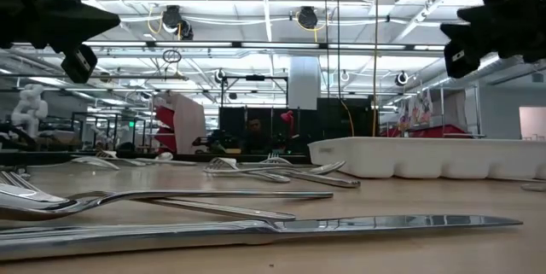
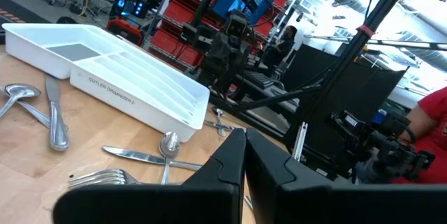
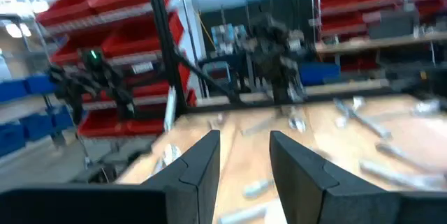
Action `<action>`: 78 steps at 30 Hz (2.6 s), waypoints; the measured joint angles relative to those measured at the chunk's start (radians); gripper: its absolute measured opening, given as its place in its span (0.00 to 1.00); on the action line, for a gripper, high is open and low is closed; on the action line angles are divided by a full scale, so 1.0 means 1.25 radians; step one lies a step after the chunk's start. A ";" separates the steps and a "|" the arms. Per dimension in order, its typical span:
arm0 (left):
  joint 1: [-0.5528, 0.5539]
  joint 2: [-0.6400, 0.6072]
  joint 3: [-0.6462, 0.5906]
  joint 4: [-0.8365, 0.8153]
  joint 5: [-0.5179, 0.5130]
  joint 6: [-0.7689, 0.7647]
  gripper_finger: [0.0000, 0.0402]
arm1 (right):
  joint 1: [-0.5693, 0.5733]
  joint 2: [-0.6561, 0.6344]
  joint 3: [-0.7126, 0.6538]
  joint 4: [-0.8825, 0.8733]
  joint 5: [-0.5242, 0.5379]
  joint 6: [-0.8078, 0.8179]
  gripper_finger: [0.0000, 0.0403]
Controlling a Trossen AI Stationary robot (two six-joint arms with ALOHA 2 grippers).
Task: Sort silverware
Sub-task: Put the silver knife into the white silverware tray
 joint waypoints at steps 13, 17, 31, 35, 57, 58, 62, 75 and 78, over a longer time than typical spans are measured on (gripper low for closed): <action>0.000 0.000 0.000 0.000 0.000 0.000 0.04 | 0.000 0.000 0.000 0.072 0.274 0.033 0.29; 0.000 0.000 0.000 0.000 0.000 0.000 0.04 | 0.000 0.000 0.000 0.062 0.317 0.074 0.29; 0.000 0.000 0.000 0.000 -0.001 0.000 0.04 | 0.000 0.000 0.000 0.053 0.315 0.216 0.29; 0.000 0.000 0.000 0.002 -0.035 0.000 0.04 | 0.000 0.000 0.000 0.053 0.318 0.327 0.29; 0.008 0.000 0.002 0.141 -0.205 0.043 0.04 | 0.000 0.004 0.039 0.195 0.358 0.337 0.29; 0.008 0.000 0.005 0.158 -0.205 0.045 0.04 | 0.000 0.007 0.061 0.191 0.358 0.300 0.29; 0.008 0.000 0.051 0.258 -0.205 0.051 0.04 | 0.000 0.035 0.194 0.117 0.358 0.157 0.29; 0.008 0.099 0.380 0.363 -0.051 0.433 0.04 | 0.000 0.377 0.775 -0.454 0.286 -0.011 0.29; 0.008 0.179 0.470 0.300 -0.046 0.489 0.04 | 0.000 0.479 0.847 -0.618 0.246 0.027 0.29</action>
